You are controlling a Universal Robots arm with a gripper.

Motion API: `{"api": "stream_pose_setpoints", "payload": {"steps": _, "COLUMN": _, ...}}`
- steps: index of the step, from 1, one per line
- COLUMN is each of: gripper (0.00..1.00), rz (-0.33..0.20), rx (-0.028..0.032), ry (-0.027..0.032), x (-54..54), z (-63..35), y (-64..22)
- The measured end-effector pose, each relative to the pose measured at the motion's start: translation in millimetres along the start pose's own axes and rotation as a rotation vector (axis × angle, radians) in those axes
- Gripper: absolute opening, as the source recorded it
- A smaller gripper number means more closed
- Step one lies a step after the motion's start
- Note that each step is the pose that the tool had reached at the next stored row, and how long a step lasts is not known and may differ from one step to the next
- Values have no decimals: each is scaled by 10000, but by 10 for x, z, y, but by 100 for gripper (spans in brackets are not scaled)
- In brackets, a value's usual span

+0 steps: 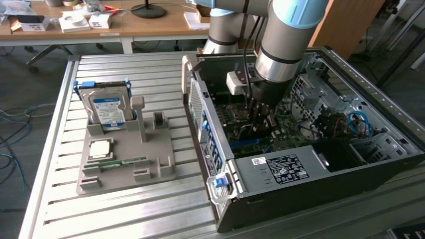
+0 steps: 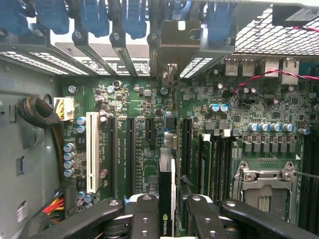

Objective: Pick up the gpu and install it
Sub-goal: 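Insert the gpu into the slot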

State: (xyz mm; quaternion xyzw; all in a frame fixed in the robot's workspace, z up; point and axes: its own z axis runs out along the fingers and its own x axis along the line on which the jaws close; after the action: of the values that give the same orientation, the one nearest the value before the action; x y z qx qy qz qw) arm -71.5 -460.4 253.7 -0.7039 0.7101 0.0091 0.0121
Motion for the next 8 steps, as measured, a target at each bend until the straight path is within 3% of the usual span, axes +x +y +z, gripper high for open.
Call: {"api": "stream_pose_setpoints", "payload": {"steps": 8, "gripper": 26, "rz": 0, "rx": -1, "ry": 1, "x": 0, "z": 9, "y": 0}}
